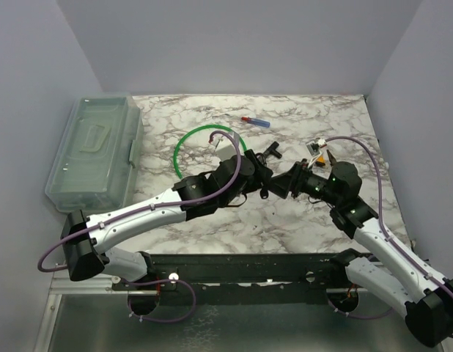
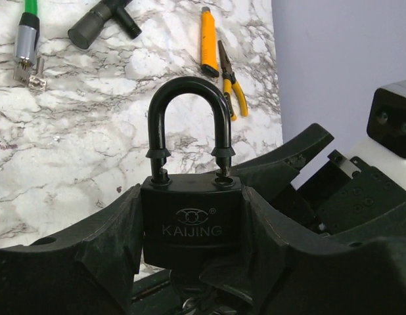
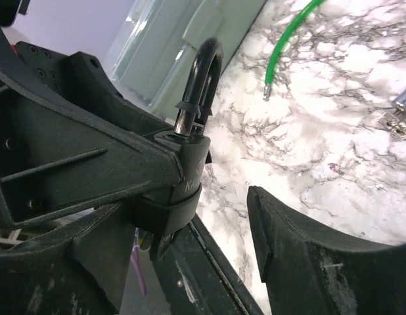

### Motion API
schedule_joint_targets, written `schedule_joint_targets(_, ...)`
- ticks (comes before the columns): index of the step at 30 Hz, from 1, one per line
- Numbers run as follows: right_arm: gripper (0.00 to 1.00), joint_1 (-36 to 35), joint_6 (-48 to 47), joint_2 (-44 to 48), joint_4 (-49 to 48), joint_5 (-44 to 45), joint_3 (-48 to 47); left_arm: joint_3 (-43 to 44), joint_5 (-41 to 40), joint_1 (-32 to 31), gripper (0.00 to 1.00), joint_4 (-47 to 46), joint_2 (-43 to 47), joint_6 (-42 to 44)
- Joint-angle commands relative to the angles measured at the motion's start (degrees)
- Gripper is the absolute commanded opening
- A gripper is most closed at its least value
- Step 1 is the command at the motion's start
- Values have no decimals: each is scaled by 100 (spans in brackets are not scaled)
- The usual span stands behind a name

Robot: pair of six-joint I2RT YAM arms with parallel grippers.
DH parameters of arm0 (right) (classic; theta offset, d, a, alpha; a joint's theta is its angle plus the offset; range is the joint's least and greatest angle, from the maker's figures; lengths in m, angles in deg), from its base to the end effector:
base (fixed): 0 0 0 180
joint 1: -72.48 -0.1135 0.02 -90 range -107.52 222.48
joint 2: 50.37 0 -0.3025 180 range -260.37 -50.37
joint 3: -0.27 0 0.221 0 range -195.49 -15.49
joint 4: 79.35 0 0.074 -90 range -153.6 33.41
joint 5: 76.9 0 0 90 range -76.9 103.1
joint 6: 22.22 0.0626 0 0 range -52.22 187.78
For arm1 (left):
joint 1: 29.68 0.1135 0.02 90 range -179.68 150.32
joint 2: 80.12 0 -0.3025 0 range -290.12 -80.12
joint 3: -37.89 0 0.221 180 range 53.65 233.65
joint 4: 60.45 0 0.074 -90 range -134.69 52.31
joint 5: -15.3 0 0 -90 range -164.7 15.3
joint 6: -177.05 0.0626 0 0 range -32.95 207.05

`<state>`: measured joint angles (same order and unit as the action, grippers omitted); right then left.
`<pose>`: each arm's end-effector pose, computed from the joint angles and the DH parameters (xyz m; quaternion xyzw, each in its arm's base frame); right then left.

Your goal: Unlock with the key

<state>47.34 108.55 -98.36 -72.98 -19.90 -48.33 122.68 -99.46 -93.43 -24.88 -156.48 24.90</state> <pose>0.1343 0.1007 0.3279 -0.0920 0.7305 0.5266 0.4250 0.1490 -0.2429 0.3802 -0.1001 0.8349 -0.3704 0.3946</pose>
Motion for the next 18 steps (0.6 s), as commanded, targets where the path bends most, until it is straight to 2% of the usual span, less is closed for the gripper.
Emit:
schedule_joint_targets(1,70,17,661,3,-1010,1167,144,4,42,-126,0,58,-131,-411)
schedule_joint_targets(12,66,-419,1089,-176,-1851,2083,487,183,-332,-129,0,67,-513,-1004)
schedule_joint_targets(18,57,-601,1051,-399,-2020,2399,502,259,-285,-127,0,67,-731,-1212)
